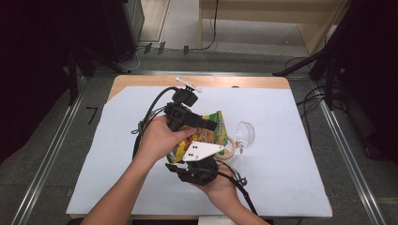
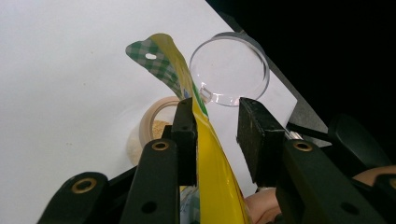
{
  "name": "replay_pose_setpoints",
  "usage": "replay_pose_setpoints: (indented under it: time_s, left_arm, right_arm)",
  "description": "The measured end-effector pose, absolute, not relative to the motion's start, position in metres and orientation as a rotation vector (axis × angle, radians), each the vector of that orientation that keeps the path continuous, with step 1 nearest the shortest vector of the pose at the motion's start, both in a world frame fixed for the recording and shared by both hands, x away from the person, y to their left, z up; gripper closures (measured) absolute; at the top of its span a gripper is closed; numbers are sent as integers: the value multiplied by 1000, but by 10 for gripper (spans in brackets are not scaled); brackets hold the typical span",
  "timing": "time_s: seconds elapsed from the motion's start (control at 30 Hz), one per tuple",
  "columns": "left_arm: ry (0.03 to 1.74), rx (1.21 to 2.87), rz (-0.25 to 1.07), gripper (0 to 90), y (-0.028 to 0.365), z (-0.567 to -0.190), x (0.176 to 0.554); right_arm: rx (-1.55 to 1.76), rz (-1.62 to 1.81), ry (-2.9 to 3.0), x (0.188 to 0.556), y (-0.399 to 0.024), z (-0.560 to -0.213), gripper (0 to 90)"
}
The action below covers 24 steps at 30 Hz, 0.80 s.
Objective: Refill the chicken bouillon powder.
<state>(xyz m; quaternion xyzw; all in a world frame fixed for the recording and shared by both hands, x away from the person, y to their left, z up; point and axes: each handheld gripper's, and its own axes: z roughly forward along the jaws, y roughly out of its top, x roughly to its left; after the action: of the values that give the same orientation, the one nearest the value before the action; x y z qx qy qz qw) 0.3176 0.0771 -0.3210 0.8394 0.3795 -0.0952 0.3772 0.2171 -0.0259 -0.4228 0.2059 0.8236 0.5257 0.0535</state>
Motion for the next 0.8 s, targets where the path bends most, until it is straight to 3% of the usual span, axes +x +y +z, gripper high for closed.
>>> replay_pose_setpoints:
  time_s: [0.8]
  left_arm:
    - [965,2162,-216,694,74,-318,313]
  right_arm:
    - [636,1621,2499,215,-27,-422,730]
